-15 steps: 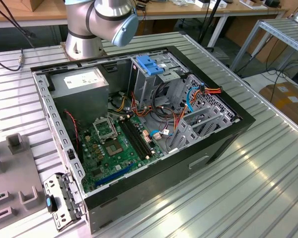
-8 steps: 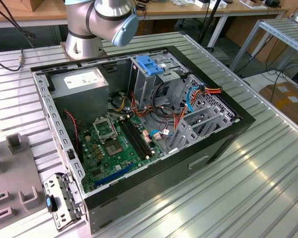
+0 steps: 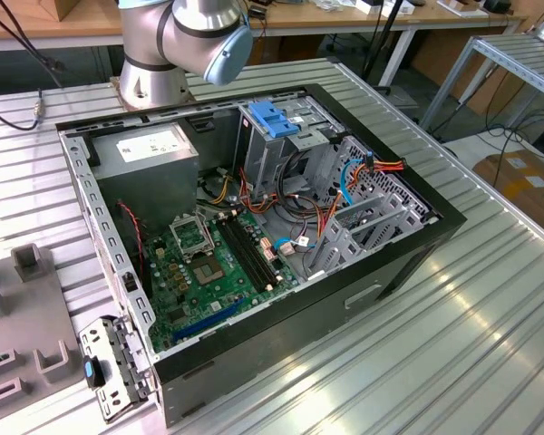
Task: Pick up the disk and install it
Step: 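Pick up the disk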
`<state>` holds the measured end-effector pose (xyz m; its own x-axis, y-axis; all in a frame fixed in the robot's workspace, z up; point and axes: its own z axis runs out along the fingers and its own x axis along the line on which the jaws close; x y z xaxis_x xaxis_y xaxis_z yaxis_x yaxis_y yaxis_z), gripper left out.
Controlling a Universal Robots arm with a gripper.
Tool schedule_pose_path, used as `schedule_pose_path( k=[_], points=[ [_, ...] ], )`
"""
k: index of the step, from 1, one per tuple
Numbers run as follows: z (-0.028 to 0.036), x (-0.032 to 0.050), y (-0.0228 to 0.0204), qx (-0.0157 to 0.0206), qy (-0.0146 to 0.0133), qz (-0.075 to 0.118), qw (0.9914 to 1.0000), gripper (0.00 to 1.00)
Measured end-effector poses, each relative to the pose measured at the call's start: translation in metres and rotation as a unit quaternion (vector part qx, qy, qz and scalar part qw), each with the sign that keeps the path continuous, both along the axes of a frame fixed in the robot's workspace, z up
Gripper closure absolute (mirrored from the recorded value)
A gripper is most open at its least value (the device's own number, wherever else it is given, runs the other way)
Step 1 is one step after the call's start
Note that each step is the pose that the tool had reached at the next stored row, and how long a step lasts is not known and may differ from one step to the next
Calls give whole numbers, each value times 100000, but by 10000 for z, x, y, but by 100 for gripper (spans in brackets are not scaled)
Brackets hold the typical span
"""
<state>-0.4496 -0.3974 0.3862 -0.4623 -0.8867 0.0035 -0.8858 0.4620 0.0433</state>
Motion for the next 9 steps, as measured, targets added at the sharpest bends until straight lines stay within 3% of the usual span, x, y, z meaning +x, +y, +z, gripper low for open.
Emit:
schedule_pose_path(
  k=[3,6,9],
  points=[
    [-11,13,18,-99,-129,1139,99993,89],
    [-36,30,82,-262,-138,1363,99990,89],
    [-47,31,108,-286,-149,2781,99961,89]
  ],
)
